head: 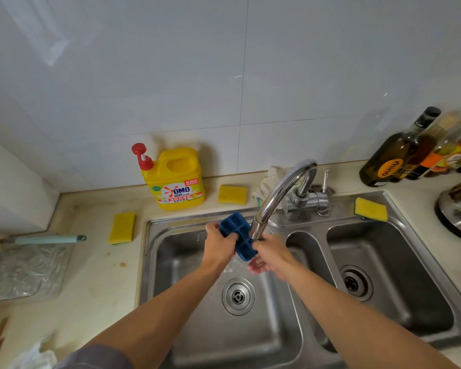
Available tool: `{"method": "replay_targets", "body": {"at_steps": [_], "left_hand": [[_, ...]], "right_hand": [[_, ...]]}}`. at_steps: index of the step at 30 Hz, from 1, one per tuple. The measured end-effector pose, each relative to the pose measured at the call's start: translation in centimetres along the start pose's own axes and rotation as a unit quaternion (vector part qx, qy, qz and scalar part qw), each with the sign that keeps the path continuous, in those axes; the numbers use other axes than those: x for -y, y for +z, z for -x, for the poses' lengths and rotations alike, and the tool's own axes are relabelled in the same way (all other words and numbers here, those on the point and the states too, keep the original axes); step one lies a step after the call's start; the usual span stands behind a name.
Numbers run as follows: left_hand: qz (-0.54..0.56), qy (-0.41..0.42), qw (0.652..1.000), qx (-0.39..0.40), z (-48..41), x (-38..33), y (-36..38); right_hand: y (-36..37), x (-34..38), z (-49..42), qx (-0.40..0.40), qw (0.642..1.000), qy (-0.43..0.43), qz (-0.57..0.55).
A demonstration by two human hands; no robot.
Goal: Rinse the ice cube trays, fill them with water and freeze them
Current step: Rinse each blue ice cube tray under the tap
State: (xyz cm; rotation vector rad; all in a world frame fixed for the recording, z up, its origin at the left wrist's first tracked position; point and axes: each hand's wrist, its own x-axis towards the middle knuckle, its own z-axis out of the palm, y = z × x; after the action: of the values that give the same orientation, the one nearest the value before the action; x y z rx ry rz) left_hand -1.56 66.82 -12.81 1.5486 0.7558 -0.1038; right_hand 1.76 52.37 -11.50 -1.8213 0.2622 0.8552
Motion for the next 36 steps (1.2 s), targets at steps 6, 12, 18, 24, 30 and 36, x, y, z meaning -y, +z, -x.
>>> {"method": "replay_targets", "body": {"at_steps": [6, 12, 18, 24, 30, 36], "left_hand": [[0.083, -0.086, 0.993, 0.007, 0.7, 0.6, 1.6], [0.095, -0.131, 0.987, 0.001, 1.4, 0.8, 2.7], [0.021, -0.097, 0.992, 0.074, 1.1, 0.6, 1.2], [-0.099, -0.049, 0.981, 0.156, 1.1, -0.2, 0.6], [-0.212, 0.013, 0.966, 0.145, 0.9, -0.2, 1.1], [0.027, -0.078, 0.986, 0.145, 1.8, 0.6, 1.2]], "right_hand": [[0.6, -0.3, -0.2, -0.072, 0.995, -0.033, 0.06], [0.9, -0.7, 0.2, -0.082, 0.986, -0.067, 0.126], [-0.4, -0.8, 0.3, -0.015, 0.997, -0.042, 0.055], [-0.7, -0.4, 0.1, -0.017, 1.0, -0.025, -0.01], [-0.2, -1.2, -0.3, -0.062, 0.997, -0.021, 0.051], [-0.4, -1.6, -1.0, -0.101, 0.994, -0.007, -0.047]]}}
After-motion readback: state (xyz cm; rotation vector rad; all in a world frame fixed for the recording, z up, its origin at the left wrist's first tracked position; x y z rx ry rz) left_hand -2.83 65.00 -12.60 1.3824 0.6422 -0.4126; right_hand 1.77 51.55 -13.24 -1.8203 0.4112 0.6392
